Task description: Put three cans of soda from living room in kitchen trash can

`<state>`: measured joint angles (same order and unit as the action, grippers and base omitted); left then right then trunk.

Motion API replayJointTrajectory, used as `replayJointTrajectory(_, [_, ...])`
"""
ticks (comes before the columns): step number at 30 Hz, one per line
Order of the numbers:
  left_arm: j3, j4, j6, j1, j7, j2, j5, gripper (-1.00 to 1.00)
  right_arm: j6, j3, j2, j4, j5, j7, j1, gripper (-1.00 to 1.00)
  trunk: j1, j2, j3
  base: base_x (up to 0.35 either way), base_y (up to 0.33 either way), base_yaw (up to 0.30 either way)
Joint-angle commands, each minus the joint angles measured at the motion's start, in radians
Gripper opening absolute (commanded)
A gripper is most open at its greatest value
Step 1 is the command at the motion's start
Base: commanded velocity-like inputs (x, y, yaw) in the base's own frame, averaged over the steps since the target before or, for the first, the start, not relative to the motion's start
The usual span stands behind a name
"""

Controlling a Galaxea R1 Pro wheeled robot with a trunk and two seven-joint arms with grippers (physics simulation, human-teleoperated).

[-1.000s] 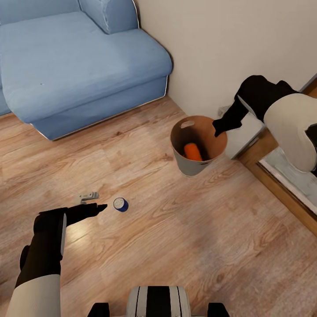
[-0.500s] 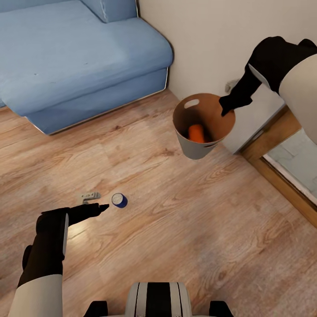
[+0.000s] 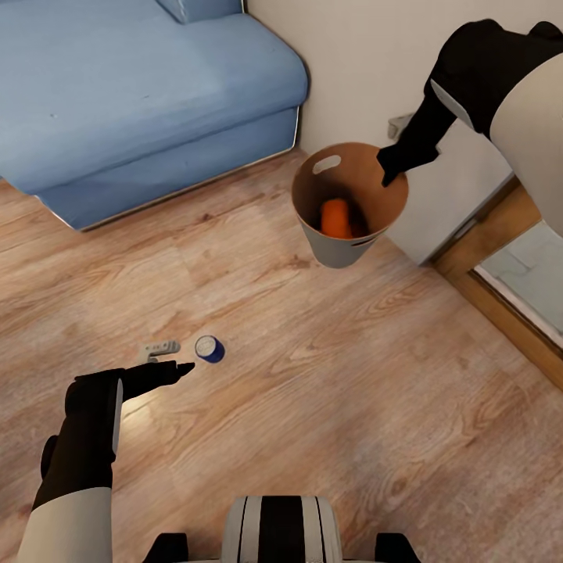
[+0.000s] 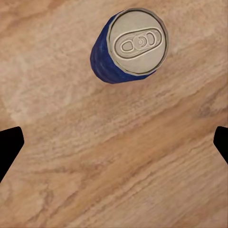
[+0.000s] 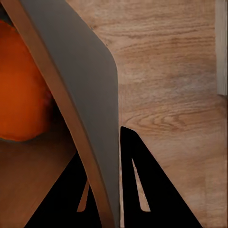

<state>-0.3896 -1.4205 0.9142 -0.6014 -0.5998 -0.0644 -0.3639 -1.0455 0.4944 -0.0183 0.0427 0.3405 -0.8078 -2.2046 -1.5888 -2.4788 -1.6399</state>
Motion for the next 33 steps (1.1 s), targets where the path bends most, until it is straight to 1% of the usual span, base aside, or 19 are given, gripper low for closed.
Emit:
replayJointTrajectory(1, [0.000,0.000,0.000,0.000,0.000,0.000,0.000,1.00,-0.002,0.001,-0.001,0.000,-0.003,-0.002,-0.002,-1.00,0.000,0.000,-0.001,0.000,0.000,0.000])
replayJointTrajectory(13, [0.003,-0.001,-0.004,0.001,-0.001,0.000,0.006,1.00,-0.002,0.006,-0.004,0.000,-0.003,-0.002,-0.006,-1.00,0.000,0.000,-0.014,0.027,0.000,0.000])
replayJointTrajectory(19, [0.012,-0.001,-0.004,0.002,-0.001,0.000,0.008,1.00,-0.002,0.007,-0.008,0.001,-0.003,-0.002,-0.006,-1.00,0.000,0.000,-0.022,0.255,0.000,0.000])
replayJointTrajectory(26, [0.015,-0.002,-0.004,0.002,-0.002,0.000,0.008,1.00,-0.002,0.009,-0.008,0.001,-0.003,-0.002,-0.006,-1.00,0.000,0.000,-0.031,0.312,0.000,0.000])
replayJointTrajectory(30, [0.020,-0.002,-0.004,0.002,-0.001,0.000,0.008,1.00,-0.002,0.010,-0.011,0.002,-0.003,-0.002,-0.006,-1.00,0.000,0.000,-0.035,0.147,0.000,0.000])
replayJointTrajectory(33, [0.022,-0.002,-0.004,0.002,-0.001,0.000,0.009,1.00,-0.002,0.010,-0.019,0.002,-0.003,-0.002,-0.006,-1.00,0.000,0.000,-0.038,0.053,0.000,0.000])
